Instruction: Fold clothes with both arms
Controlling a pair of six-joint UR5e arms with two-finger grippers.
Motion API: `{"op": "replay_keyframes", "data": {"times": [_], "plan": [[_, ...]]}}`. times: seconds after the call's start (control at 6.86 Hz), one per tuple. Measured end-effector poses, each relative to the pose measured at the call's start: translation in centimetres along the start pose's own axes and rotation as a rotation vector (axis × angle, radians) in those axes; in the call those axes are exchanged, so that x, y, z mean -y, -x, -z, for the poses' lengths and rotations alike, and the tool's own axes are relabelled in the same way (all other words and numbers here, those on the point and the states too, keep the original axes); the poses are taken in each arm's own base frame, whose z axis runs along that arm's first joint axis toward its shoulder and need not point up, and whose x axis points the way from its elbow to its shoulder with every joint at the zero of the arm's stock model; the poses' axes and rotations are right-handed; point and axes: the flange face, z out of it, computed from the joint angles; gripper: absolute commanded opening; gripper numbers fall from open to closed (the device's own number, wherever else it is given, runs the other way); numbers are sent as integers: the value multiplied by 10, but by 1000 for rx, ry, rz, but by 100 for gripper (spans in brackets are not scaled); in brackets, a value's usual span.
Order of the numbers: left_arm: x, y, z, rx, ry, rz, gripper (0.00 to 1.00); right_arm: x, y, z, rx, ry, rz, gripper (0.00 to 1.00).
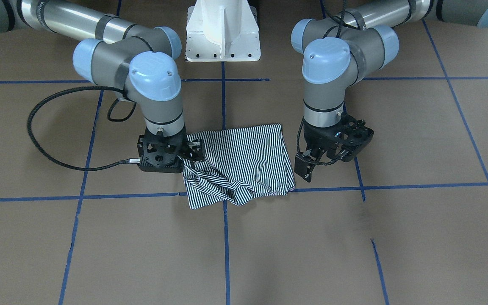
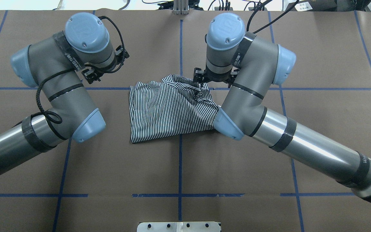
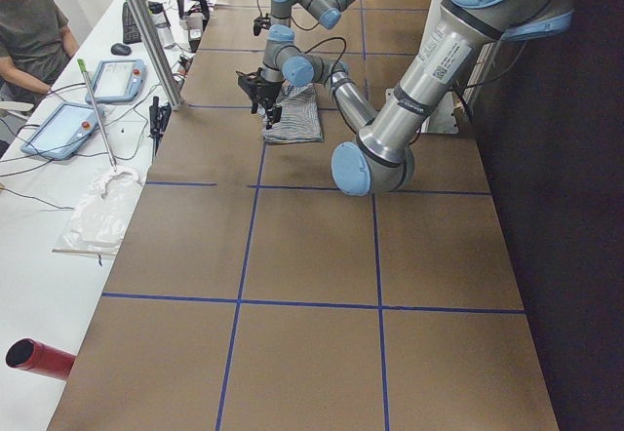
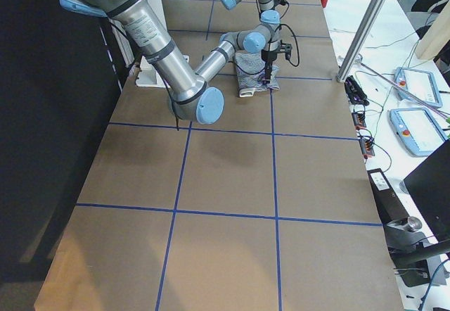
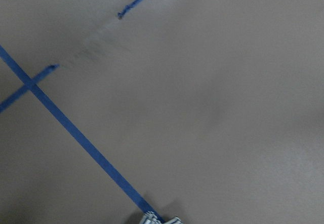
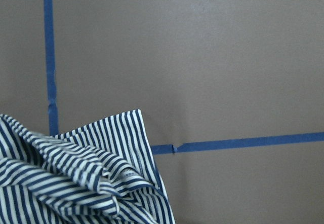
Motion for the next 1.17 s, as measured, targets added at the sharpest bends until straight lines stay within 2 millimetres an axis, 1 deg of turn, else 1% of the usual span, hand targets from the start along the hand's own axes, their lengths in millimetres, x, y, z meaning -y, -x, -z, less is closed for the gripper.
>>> {"op": "replay_keyframes", "data": {"times": [0.15, 0.29, 0.44, 0.87, 1.02, 1.17], "plan": [[5, 5, 4, -6, -2, -8, 100, -8, 20, -13, -43, -14, 39, 100], [8, 7, 9, -15, -4, -12, 100, -5, 37, -28, -88, -20, 74, 100], [10, 8, 12, -20, -5, -13, 100, 0, 47, -40, -123, -21, 106, 100], [18, 15, 11, -15, -11, -7, 100, 11, 58, -63, -162, -13, 151, 100], [20, 16, 12, -15, -12, -5, 100, 20, 55, -75, -170, -24, 162, 100], [20, 16, 12, -15, -13, -4, 100, 39, 42, -87, -186, -48, 182, 100]]}}
